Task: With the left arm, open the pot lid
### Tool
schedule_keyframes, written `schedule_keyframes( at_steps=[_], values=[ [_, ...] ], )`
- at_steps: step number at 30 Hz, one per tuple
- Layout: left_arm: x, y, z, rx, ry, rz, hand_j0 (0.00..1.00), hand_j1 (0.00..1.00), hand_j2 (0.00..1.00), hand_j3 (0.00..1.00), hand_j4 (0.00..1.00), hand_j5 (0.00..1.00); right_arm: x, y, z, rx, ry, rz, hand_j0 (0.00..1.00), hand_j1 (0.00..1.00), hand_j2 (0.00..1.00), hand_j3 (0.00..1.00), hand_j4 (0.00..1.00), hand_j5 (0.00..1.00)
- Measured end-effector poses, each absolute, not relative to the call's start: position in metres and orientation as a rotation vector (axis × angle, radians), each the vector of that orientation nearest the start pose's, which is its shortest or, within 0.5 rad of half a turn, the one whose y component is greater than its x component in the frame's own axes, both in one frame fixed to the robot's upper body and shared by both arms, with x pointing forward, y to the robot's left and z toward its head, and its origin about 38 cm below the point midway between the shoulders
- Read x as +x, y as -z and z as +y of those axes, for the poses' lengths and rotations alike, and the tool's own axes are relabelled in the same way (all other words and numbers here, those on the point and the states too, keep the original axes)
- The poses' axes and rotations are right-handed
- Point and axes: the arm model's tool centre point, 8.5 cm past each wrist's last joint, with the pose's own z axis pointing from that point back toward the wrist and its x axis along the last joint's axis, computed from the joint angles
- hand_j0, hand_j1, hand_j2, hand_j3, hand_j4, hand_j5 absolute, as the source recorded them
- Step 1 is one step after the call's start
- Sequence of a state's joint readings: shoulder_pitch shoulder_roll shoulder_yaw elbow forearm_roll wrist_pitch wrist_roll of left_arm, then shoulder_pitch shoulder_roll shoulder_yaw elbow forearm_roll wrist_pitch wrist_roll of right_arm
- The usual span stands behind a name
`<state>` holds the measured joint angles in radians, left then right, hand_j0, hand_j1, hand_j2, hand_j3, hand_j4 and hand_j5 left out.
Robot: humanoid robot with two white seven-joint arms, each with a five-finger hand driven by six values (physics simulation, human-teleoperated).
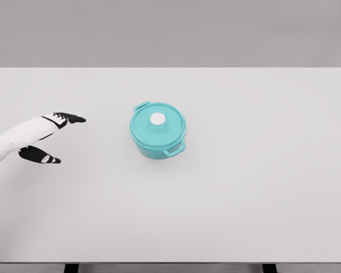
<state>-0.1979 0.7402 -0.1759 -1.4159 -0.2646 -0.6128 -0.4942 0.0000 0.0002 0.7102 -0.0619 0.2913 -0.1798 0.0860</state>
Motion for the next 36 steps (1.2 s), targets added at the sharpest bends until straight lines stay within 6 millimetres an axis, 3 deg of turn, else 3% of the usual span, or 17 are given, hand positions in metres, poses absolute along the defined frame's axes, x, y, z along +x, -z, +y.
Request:
schedule_keyframes(
  at_steps=[3, 5, 10, 12, 13, 14, 16, 19, 20, 23, 26, 36],
  values=[
    [0.382, -0.151, 0.372, 0.303, 1.605, -1.512, 1.00, 1.00, 1.00, 1.00, 1.00, 1.00, 0.021, 0.263, -0.237, 0.098, -1.012, -0.130, 1.00, 1.00, 1.00, 1.00, 1.00, 1.00],
    [0.383, -0.152, 0.372, 0.310, 1.611, -1.512, 1.00, 1.00, 1.00, 1.00, 1.00, 1.00, 0.006, 0.263, -0.238, 0.106, -1.007, -0.105, 1.00, 1.00, 1.00, 1.00, 1.00, 1.00],
    [0.385, -0.156, 0.371, 0.320, 1.619, -1.515, 1.00, 1.00, 1.00, 1.00, 1.00, 1.00, 0.006, 0.263, -0.238, 0.105, -1.006, -0.102, 1.00, 1.00, 1.00, 1.00, 1.00, 1.00],
    [0.402, -0.185, 0.366, 0.374, 1.650, -1.560, 1.00, 1.00, 1.00, 1.00, 1.00, 1.00, 0.006, 0.263, -0.238, 0.105, -1.005, -0.102, 1.00, 1.00, 1.00, 1.00, 1.00, 1.00],
    [0.404, -0.188, 0.363, 0.375, 1.670, -1.560, 1.00, 1.00, 1.00, 1.00, 1.00, 1.00, 0.006, 0.263, -0.238, 0.105, -1.005, -0.102, 1.00, 1.00, 1.00, 1.00, 1.00, 1.00],
    [0.419, -0.220, 0.354, 0.432, 1.724, -1.603, 1.00, 1.00, 1.00, 1.00, 1.00, 1.00, 0.006, 0.263, -0.238, 0.105, -1.005, -0.102, 1.00, 1.00, 1.00, 1.00, 1.00, 1.00],
    [0.443, -0.275, 0.324, 0.488, 1.860, -1.661, 1.00, 1.00, 1.00, 1.00, 1.00, 1.00, 0.006, 0.263, -0.238, 0.105, -1.005, -0.102, 1.00, 1.00, 1.00, 1.00, 1.00, 1.00],
    [0.463, -0.326, 0.268, 0.513, 2.121, -1.651, 1.00, 1.00, 1.00, 1.00, 1.00, 1.00, 0.006, 0.263, -0.238, 0.105, -1.005, -0.102, 1.00, 1.00, 1.00, 1.00, 1.00, 1.00],
    [0.461, -0.317, 0.251, 0.459, 2.183, -1.626, 1.00, 1.00, 1.00, 1.00, 1.00, 1.00, 0.006, 0.263, -0.238, 0.105, -1.005, -0.102, 1.00, 1.00, 1.00, 1.00, 1.00, 1.00],
    [0.459, -0.314, 0.207, 0.393, 2.334, -1.606, 1.00, 1.00, 1.00, 1.00, 1.00, 1.00, 0.006, 0.263, -0.238, 0.105, -1.005, -0.102, 1.00, 1.00, 1.00, 1.00, 1.00, 1.00],
    [0.455, -0.303, 0.181, 0.324, 2.398, -1.608, 1.00, 1.00, 1.00, 1.00, 1.00, 1.00, 0.006, 0.263, -0.238, 0.105, -1.005, -0.102, 1.00, 1.00, 1.00, 1.00, 1.00, 1.00],
    [0.449, -0.277, 0.159, 0.225, 2.447, -1.581, 1.00, 1.00, 1.00, 1.00, 1.00, 1.00, 0.006, 0.263, -0.238, 0.105, -1.005, -0.102, 1.00, 1.00, 1.00, 1.00, 1.00, 1.00]
  ],
)
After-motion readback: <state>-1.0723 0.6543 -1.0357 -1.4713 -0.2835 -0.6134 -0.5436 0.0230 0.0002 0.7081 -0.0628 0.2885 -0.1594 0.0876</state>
